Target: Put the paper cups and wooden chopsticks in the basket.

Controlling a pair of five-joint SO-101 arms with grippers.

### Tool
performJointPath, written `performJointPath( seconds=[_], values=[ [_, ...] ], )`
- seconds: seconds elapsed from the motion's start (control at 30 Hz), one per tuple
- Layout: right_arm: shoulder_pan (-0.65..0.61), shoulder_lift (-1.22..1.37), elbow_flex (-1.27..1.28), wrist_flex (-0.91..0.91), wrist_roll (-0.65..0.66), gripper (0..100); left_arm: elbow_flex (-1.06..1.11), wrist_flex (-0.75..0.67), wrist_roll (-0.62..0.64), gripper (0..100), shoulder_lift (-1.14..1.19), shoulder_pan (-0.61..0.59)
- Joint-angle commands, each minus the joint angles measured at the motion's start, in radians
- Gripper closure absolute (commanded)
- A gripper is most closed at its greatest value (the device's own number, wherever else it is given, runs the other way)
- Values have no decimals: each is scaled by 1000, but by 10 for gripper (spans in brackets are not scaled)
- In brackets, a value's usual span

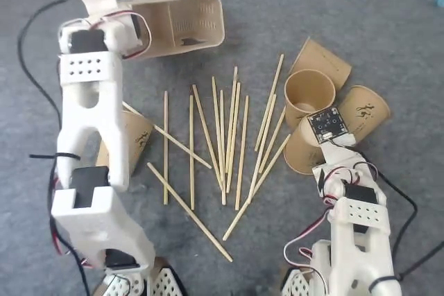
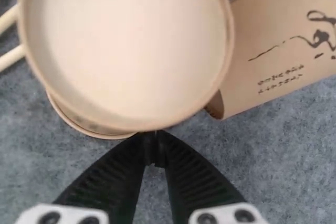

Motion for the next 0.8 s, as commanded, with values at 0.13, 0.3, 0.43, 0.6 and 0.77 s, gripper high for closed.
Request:
performJointPath(
  seconds=[0.13,0.3,0.43,0.6,0.77],
  values=[
    [-8,-28,-3,-13,11,990,-151,133,18,990,20,-9],
    [-8,-27,-3,-13,11,990,-389,233,20,990,221,-41],
    [-12,-24,-3,-15,11,990,-754,404,51,990,443,-60],
    [-13,-22,-3,-19,11,990,-1218,638,51,990,652,-46],
    [-13,-21,-3,-19,12,990,-1334,721,52,990,703,-35]
  ],
)
